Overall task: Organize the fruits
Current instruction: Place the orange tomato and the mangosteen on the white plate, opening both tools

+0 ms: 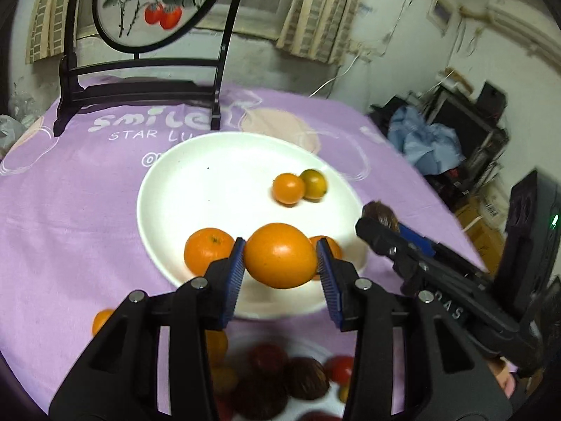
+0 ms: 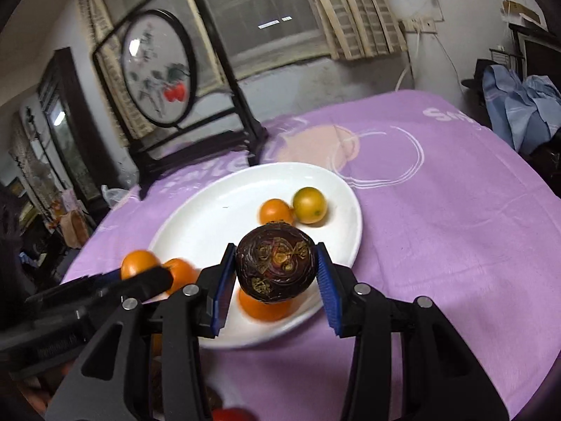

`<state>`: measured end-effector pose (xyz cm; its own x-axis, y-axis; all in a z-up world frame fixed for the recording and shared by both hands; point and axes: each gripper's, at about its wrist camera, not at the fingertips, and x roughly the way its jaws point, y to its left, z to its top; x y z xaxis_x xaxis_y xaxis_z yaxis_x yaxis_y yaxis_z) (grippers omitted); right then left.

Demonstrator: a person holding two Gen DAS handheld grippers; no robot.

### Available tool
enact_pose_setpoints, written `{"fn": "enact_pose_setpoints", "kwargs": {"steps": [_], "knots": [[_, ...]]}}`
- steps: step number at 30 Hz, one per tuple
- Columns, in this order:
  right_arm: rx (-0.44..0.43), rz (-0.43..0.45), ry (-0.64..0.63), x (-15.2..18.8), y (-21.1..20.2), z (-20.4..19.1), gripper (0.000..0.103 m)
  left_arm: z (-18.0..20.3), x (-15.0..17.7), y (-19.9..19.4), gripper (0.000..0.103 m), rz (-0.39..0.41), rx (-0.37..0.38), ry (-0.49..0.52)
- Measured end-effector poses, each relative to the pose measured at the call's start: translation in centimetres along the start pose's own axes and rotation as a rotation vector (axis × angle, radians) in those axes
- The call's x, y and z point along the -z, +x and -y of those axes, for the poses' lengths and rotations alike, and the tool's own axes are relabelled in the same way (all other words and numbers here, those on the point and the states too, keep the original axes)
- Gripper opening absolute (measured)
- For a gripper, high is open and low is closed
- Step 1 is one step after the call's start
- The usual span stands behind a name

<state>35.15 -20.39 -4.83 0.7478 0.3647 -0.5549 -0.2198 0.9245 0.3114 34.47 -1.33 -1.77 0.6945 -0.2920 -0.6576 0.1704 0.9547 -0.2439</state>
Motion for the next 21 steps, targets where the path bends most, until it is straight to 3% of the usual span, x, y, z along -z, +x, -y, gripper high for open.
{"fn": "enact_pose_setpoints", "kwargs": {"steps": [8,11,13,16,21], "knots": [[-0.003,-0.067,0.032,-0.6,2.5,1.2,0.048,-0.5,0.4,2.7,0.044,-0.079,-0.06,0.01],[-0.024,-0.064,0.038,-0.8,0.9,0.9,0.053,-0.6,0.2,1.0,0.078,-0.045,-0.06,0.003],[-0.039,-0.038,0.023,-0.8,-0.8,0.3,0.054,-0.8,0.0,-1.1,0.082,-0.002,-0.05,0.01],[-0.103,-0.036,-0.042,-0.3,-3.4,-1.3,0.057,-1.8,0.2,-4.9,0.096,0.074,-0.075,0.007],[-0.235,-0.173,-0.184,2.5,-6.0,-4.6,0.059,-5.5,2.0,-8.2,0.099,0.128,-0.198,-0.051]]}}
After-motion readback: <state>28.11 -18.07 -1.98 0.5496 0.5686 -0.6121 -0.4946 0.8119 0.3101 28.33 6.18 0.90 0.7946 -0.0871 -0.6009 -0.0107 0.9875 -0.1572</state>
